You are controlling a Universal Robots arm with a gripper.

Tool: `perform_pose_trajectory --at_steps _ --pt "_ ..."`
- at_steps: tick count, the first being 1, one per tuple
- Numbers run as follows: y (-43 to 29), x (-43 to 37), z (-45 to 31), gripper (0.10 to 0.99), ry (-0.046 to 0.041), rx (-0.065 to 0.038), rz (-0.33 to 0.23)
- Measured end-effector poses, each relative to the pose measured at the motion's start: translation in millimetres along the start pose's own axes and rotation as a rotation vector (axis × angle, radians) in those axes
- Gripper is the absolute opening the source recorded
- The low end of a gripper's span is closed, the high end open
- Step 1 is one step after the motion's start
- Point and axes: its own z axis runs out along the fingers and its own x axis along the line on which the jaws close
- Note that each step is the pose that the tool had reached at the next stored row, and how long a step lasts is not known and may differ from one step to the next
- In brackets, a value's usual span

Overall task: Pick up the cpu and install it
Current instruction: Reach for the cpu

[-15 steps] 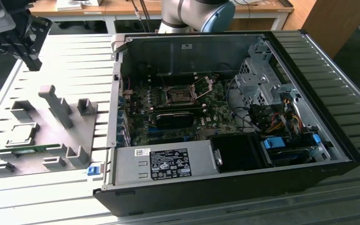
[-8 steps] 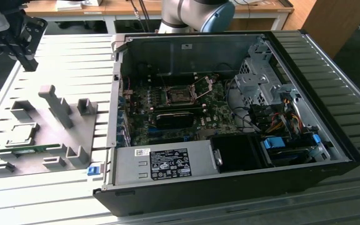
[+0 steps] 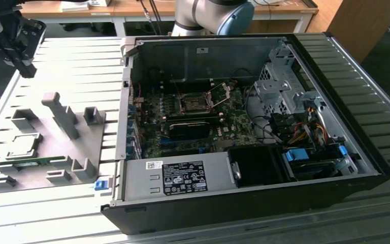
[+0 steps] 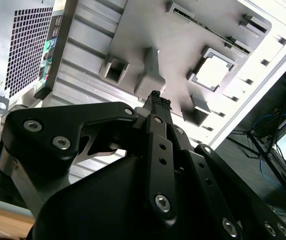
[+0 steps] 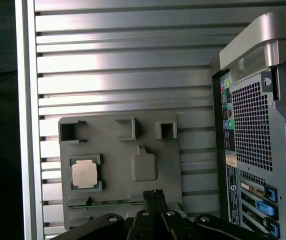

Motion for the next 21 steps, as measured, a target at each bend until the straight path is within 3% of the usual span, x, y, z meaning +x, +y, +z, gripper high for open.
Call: perform_pose_trajectory --at_steps 21 --pt "-1.4 17.6 1.1 0.106 0.0002 0.000 0.000"
